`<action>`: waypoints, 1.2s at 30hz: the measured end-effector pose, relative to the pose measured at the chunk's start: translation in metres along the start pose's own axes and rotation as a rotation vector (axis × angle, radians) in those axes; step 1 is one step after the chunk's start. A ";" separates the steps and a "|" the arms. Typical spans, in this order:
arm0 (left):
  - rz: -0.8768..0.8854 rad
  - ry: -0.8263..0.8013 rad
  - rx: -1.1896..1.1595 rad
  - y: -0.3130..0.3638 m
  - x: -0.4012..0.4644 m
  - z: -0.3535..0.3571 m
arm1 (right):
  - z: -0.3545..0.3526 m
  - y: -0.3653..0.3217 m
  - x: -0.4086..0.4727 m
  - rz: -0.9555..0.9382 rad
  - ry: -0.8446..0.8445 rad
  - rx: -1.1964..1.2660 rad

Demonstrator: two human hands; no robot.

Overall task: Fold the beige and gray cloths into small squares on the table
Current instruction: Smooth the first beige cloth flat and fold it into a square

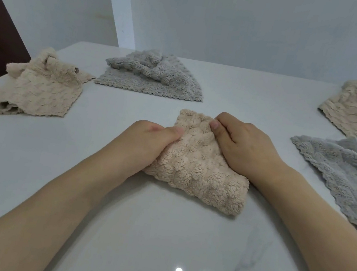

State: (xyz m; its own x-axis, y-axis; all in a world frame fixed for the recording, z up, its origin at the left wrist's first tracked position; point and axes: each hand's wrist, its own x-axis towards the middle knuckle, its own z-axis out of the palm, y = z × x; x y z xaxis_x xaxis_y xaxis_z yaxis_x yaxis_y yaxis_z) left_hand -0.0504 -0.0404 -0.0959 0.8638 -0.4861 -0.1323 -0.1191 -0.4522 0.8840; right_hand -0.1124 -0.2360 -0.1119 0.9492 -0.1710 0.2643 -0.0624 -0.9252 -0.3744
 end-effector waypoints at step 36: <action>-0.053 0.003 -0.118 0.002 -0.005 0.003 | -0.001 0.000 0.005 0.092 -0.016 -0.159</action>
State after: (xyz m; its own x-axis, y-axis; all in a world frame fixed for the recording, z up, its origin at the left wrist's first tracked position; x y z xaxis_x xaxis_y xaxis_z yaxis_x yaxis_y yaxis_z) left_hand -0.0561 -0.0409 -0.0949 0.8687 -0.4619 -0.1790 -0.0153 -0.3861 0.9223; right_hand -0.1074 -0.2371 -0.1099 0.9420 -0.2533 0.2203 -0.1961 -0.9479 -0.2512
